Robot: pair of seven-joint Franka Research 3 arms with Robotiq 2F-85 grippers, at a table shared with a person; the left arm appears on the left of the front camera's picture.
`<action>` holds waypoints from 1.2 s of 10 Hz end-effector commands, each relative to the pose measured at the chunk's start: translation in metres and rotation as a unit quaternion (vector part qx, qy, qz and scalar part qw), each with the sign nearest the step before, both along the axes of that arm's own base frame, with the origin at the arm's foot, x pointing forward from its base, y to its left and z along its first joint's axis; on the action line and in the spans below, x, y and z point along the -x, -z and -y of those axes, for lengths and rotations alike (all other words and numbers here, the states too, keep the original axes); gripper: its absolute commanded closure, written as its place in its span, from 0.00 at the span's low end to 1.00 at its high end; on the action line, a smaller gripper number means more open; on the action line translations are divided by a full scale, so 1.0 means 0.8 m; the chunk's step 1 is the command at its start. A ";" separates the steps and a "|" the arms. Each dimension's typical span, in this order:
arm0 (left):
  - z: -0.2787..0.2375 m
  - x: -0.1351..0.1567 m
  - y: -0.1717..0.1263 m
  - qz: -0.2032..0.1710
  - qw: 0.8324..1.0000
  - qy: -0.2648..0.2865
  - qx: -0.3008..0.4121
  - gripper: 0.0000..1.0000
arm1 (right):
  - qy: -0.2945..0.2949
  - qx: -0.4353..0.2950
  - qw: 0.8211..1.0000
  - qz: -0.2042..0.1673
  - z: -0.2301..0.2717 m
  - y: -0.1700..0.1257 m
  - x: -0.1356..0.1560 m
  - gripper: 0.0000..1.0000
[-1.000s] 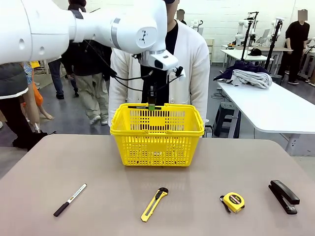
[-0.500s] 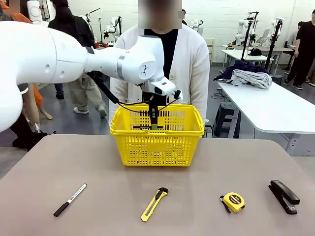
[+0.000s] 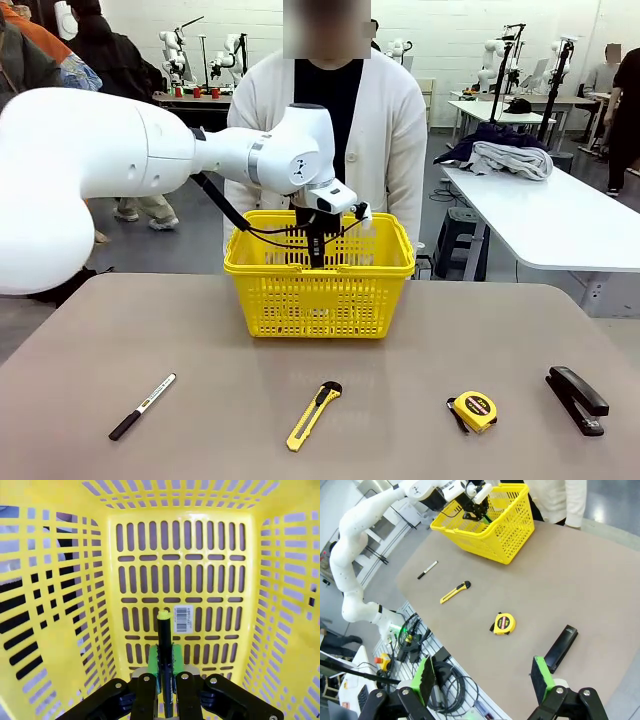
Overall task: Place the items the person wants into the basket.
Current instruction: Pick up the item the person points to and place it in the Market Basket.
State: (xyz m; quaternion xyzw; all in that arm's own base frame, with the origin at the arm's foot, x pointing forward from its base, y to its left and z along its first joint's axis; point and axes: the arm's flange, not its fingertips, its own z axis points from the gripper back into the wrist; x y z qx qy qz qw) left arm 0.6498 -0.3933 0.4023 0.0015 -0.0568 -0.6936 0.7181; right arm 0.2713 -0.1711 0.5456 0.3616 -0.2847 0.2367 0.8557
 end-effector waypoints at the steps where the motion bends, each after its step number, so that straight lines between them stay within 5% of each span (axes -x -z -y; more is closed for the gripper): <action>1: 0.019 -0.037 -0.006 -0.004 1.000 0.007 -0.015 0.88 | -0.006 -0.011 1.000 0.011 -0.001 0.000 -0.002 0.00; 7: 0.030 -0.063 0.022 -0.038 0.999 -0.003 -0.035 0.88 | -0.006 -0.011 1.000 0.011 -0.001 0.000 -0.002 0.00; 8: 0.031 -0.062 0.022 -0.038 0.999 -0.003 -0.034 0.80 | -0.006 -0.011 1.000 0.011 -0.001 0.000 -0.002 0.00; 9: 0.031 -0.062 0.021 -0.038 0.999 -0.003 -0.033 0.28 | -0.006 -0.011 1.000 0.011 -0.001 0.000 -0.002 0.00; 10: 0.030 -0.060 0.020 -0.036 0.999 -0.003 -0.035 0.21 | -0.006 -0.011 1.000 0.011 -0.001 0.000 -0.002 0.00; 11: 0.030 -0.059 0.020 -0.037 0.999 -0.003 -0.036 0.00 | -0.006 -0.011 1.000 0.011 -0.001 0.000 -0.002 0.00; 12: 0.029 -0.058 0.019 -0.037 0.999 -0.004 -0.037 0.00 | -0.006 -0.011 1.000 0.011 -0.001 0.000 -0.002 0.00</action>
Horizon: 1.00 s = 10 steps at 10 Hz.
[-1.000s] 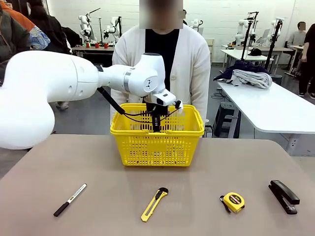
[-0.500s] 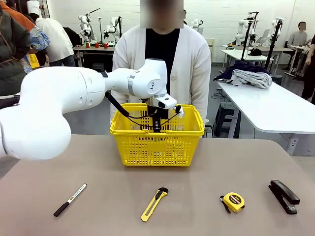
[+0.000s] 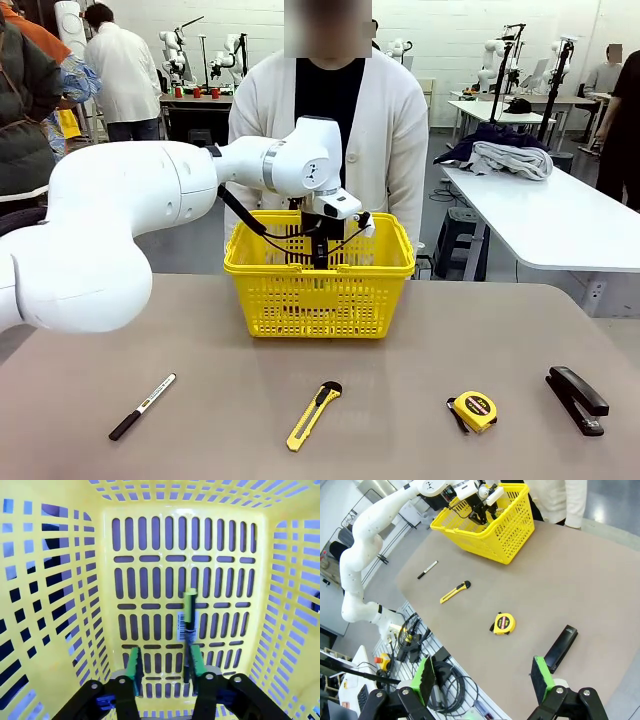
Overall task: Place the items the person wants into the basket.
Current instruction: Pick up the item the person points to and place it in the Market Basket.
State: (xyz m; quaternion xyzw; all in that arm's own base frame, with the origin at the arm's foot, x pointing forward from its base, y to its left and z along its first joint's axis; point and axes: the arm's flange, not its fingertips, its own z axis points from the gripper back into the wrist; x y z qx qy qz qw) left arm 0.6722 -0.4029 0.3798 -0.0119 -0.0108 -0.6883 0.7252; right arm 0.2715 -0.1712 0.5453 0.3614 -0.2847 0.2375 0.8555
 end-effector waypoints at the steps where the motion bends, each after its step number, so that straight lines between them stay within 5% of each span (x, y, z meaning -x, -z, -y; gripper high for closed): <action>1: 0.017 -0.029 -0.009 0.005 1.000 0.006 -0.015 0.00 | -0.005 -0.012 1.000 0.010 -0.001 0.000 -0.002 0.00; 10: 0.015 -0.021 -0.019 0.002 1.000 0.008 -0.015 0.00 | -0.005 -0.012 1.000 0.010 -0.001 0.000 -0.002 0.00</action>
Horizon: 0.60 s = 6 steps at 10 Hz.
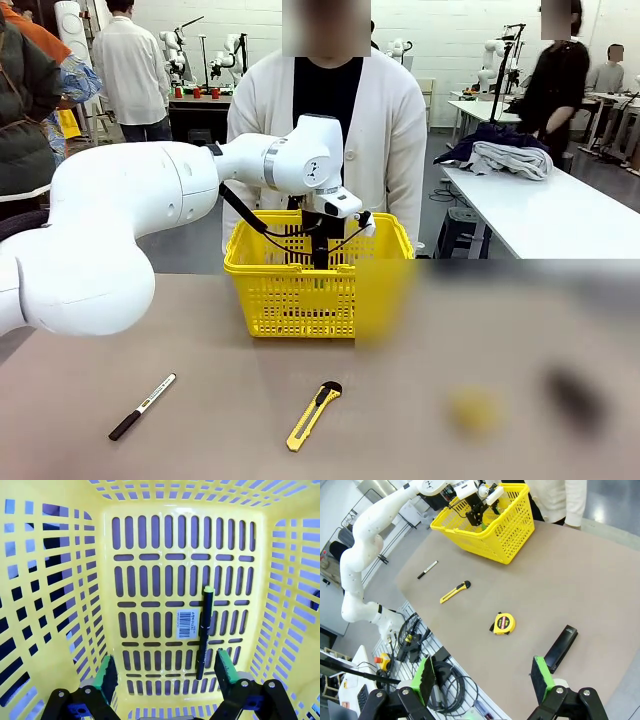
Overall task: Place the items the person wants into the basket.
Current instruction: Pick up the item the person points to and place it in the Market Basket.
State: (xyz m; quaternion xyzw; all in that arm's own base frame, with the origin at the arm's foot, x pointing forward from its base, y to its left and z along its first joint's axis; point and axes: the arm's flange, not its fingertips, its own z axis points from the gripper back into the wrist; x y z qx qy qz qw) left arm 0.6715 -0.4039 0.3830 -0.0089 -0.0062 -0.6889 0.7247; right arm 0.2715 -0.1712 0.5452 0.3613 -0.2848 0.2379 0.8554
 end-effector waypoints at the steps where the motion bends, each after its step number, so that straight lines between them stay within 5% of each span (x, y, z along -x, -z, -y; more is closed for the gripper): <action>1: 0.007 -0.010 -0.031 -0.004 1.000 0.007 -0.003 0.00 | -0.005 -0.012 1.000 0.010 -0.001 0.000 -0.002 0.00; 6: -0.147 0.191 -0.186 0.053 0.998 0.008 0.046 0.00 | -0.005 -0.012 1.000 0.010 -0.001 0.000 -0.002 0.00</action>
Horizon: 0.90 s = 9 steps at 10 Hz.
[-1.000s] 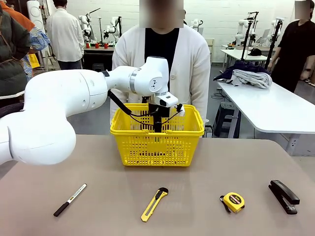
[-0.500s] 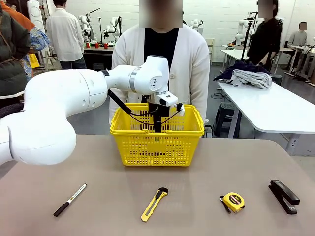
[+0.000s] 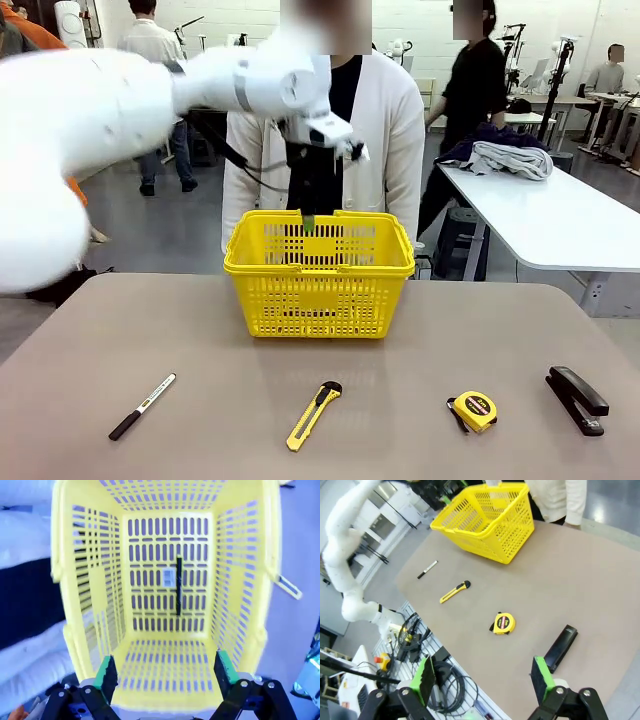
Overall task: Place the items the person wants into the basket.
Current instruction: Pick up the item the person points to and place it in the Market Basket.
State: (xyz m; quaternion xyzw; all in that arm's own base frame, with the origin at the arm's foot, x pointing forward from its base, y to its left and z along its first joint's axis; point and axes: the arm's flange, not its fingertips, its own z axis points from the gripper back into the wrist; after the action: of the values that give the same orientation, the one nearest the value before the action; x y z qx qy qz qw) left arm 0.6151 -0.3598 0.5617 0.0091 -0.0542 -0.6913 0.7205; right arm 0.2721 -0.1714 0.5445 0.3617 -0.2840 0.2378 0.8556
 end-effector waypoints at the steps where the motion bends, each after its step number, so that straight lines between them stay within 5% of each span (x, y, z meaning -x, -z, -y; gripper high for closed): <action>1: -0.129 0.155 0.028 0.012 0.999 -0.009 0.044 0.00 | -0.005 -0.012 1.000 0.011 -0.001 -0.001 -0.001 0.00; 5: -0.248 0.270 0.020 0.060 0.988 -0.098 0.100 0.00 | -0.005 -0.012 1.000 0.011 -0.001 -0.001 -0.001 0.00; 9: -0.288 0.275 0.070 0.015 0.980 -0.133 0.146 0.00 | -0.005 -0.012 1.000 0.011 -0.001 -0.001 -0.001 0.00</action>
State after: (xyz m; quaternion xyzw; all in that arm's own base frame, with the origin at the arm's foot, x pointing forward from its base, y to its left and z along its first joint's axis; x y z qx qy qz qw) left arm 0.3889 -0.1239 0.5095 -0.0618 -0.1444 -0.5733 0.8042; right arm 0.2726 -0.1707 0.5452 0.3636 -0.2862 0.2380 0.8540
